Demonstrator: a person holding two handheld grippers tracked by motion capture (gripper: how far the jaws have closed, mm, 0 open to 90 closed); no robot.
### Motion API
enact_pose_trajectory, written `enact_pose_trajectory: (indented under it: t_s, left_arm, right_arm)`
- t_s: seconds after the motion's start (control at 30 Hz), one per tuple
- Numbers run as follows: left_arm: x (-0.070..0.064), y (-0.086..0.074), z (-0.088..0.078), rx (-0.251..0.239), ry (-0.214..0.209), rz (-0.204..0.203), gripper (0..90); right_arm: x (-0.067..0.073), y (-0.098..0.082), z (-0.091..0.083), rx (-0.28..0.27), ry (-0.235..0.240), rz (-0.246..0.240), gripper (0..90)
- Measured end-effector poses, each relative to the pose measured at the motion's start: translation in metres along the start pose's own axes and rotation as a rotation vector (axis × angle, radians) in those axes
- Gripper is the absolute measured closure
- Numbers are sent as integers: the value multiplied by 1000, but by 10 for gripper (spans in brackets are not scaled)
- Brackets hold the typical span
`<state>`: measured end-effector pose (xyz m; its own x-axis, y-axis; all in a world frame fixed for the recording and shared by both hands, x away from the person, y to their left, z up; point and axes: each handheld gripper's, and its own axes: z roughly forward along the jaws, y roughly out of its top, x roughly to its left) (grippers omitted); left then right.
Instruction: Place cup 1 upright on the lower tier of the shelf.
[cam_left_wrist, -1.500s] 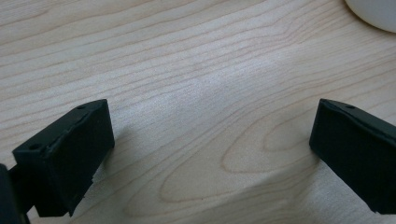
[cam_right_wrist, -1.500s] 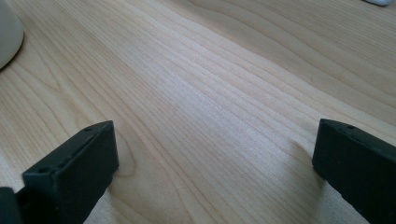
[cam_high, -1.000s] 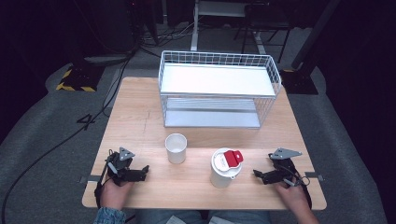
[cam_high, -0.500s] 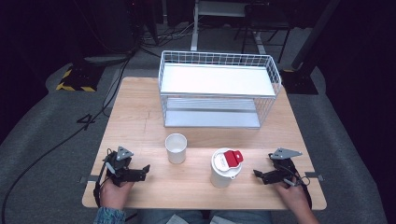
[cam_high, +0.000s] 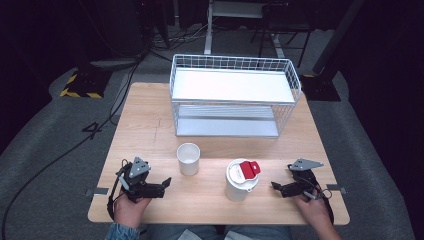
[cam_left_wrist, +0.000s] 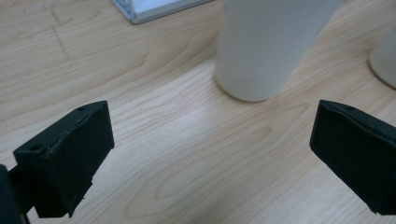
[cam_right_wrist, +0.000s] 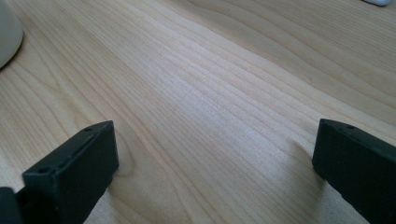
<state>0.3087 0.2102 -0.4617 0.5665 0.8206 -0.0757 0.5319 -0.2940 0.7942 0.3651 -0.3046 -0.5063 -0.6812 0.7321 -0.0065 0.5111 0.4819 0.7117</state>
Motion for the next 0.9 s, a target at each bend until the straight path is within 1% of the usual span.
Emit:
enact_pose_trajectory:
  t_s: [0.1, 0.17, 0.2, 0.23, 0.27, 0.43, 0.5, 0.53, 0.57, 0.73, 0.8, 0.9]
  left_arm:
    - [-6, 2, 2, -22, -17, 10, 3]
    - [-11, 3, 4, -38, -34, 3, 3]
    - [-11, 3, 4, -38, -34, 3, 3]
    - [-14, 4, 8, -50, -51, 7, 3]
    - [-16, 5, 10, -57, -58, 14, 3]
    - [-23, 9, 22, -71, -77, 31, 3]
    - [-23, 9, 27, -72, -86, 21, 4]
    - [-23, 9, 27, -72, -86, 21, 4]
    - [-23, 11, 33, -71, -93, 6, 4]
    - [-21, 15, 44, -87, -97, -6, 6]
    - [-21, 16, 48, -91, -108, -10, 10]
    - [-21, 17, 52, -91, -101, -16, 16]
  right_arm:
    - [0, 0, 0, 0, 0, 0, 4]
    - [0, 0, 0, 0, 0, 0, 4]
    - [0, 0, 0, 0, 0, 0, 4]
    - [0, 0, 0, 0, 0, 0, 4]
    - [0, 0, 0, 0, 0, 0, 4]
    - [0, 0, 0, 0, 0, 0, 4]
    - [0, 0, 0, 0, 0, 0, 4]
    - [0, 0, 0, 0, 0, 0, 4]
    - [0, 0, 0, 0, 0, 0, 4]
    - [0, 0, 0, 0, 0, 0, 4]
    - [0, 0, 0, 0, -1, 0, 4]
    - [0, 0, 0, 0, 0, 0, 4]
